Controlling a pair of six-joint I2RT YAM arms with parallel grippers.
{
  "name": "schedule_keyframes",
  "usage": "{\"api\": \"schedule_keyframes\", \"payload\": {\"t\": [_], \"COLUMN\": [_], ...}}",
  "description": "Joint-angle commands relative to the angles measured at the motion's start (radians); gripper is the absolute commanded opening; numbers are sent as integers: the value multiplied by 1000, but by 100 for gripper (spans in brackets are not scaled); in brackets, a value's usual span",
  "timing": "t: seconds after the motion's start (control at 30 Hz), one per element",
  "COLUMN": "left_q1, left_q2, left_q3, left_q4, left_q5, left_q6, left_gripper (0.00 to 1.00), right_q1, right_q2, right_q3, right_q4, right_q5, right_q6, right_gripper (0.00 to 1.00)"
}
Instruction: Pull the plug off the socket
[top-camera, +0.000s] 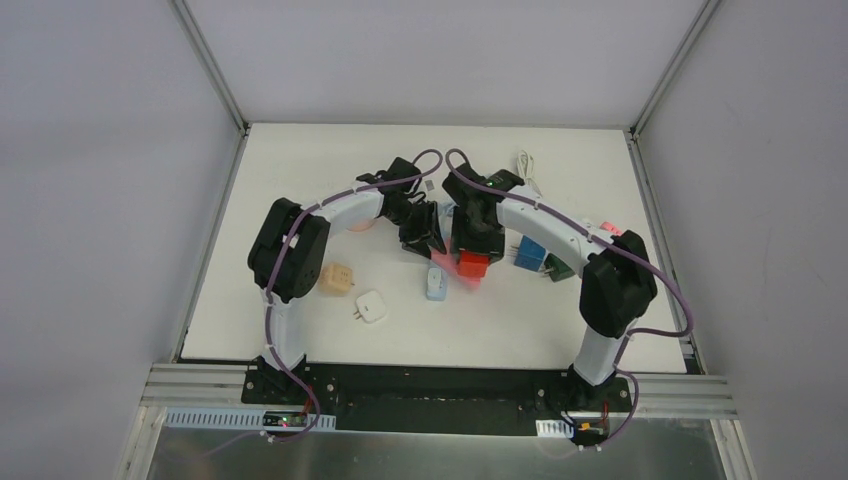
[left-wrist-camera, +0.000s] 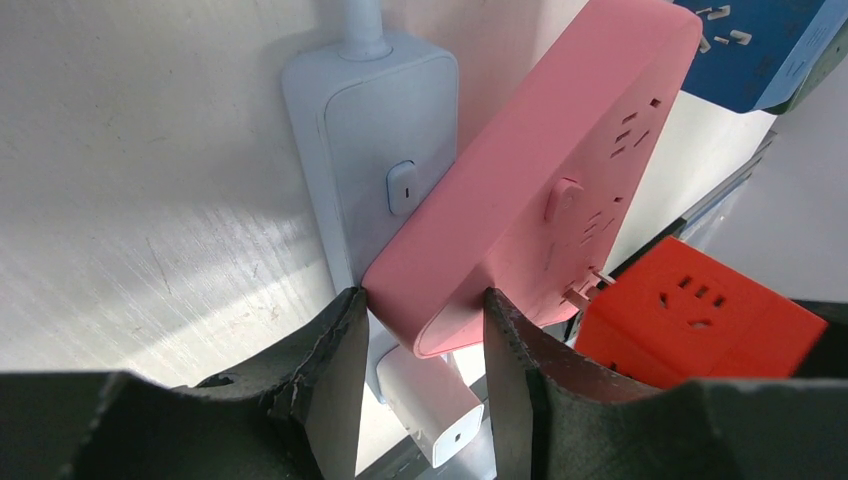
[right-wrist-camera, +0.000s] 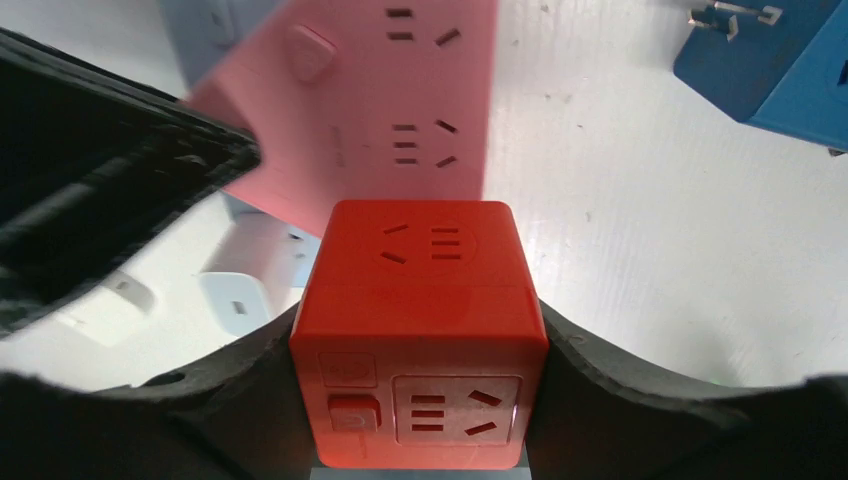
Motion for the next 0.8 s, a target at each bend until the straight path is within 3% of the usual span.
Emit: {"api": "schedule_keyframes", "payload": {"t": [0.0,0.3,0.6,0.77], "left_q1": [-63,-63,-63,-63], "left_q2": [151,156,140,120], "left_q3": [-86,-61,-8,34], "left_q4": [-215,-234,-255,-259], "left_q5": [-174,-178,-139,-108], "left_q6": [72,80,97,92], "left_gripper": [17,17,22,28], "right_q1": [17,4,-98,-151], "right_q2": [33,-25,-253,-359], "right_q3": [202,161,-92,-254], "right_q4": [50,101,193,189], "right_q5": [108,44,-56,-15], "right_q6": [71,46,47,67], "right_gripper": [0,0,0,10]}}
